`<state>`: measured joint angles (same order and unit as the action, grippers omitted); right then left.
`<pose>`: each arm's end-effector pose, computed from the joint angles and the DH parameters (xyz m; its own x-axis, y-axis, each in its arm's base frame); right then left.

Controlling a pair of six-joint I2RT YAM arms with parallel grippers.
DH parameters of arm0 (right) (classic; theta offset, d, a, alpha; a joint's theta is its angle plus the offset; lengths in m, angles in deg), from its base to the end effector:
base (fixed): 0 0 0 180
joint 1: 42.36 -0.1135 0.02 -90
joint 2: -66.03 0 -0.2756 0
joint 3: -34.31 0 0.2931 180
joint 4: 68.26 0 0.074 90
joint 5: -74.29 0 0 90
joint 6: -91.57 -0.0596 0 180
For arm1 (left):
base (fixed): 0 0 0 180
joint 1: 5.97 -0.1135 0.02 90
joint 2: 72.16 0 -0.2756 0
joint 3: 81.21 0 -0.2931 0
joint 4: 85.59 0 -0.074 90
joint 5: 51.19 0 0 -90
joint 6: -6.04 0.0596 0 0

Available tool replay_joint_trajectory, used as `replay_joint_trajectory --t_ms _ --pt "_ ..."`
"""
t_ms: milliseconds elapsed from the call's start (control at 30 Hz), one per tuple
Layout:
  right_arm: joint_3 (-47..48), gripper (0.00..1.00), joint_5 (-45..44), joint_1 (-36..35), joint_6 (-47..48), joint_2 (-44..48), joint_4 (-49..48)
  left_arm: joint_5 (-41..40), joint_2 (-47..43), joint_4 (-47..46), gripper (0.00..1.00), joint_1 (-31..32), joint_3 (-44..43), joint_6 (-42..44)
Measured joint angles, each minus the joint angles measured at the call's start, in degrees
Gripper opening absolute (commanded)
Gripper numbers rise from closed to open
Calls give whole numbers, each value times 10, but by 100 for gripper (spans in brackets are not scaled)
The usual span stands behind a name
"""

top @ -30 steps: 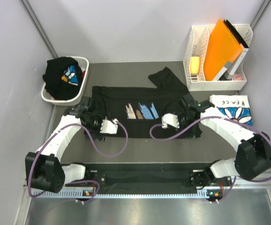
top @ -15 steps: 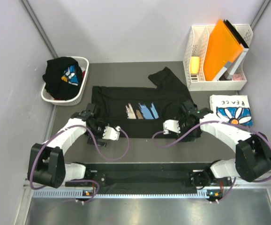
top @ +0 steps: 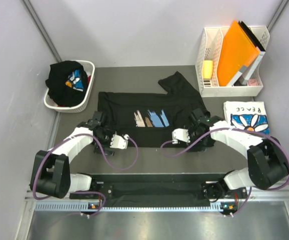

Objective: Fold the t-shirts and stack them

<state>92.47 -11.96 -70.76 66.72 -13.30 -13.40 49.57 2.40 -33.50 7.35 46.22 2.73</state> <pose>0.2396 0.1340 0.1490 0.0845 -0.9836 -0.1590 -0.9799 -0.0531 -0.1924 0.2453 -0.0695 0.1419 0.2217 0.9554 -0.1951 0.9502 -0.1667 0.2635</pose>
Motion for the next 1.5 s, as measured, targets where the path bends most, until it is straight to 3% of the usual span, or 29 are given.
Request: replay_joint_trajectory --t_ms 667,867,1100,1200,1267,1400,1433,1467,1500 --pt "-44 79 -44 -24 -100 -17 -91 -29 -2 -99 99 1 36 1" --pt "-48 73 -57 -26 -103 -14 -112 -29 2 -100 99 1 35 6" --pt "-51 52 -62 -26 -100 -18 -132 -25 7 -93 90 1 33 21" --pt "-52 44 -63 -26 -98 -22 -141 -24 11 -89 76 1 33 27" --pt "-55 37 -63 -26 -98 -22 -144 -24 19 -86 60 1 31 29" --pt "-58 32 -62 -26 -98 -23 -147 -28 52 -67 39 2 11 25" --pt "-58 31 -62 -26 -98 -23 -147 -29 62 -61 30 2 3 19" --pt "-58 29 -63 -26 -98 -23 -147 -31 73 -57 0 2 -5 16" --pt "-59 28 -63 -26 -97 -23 -147 -32 79 -55 0 2 -11 12"
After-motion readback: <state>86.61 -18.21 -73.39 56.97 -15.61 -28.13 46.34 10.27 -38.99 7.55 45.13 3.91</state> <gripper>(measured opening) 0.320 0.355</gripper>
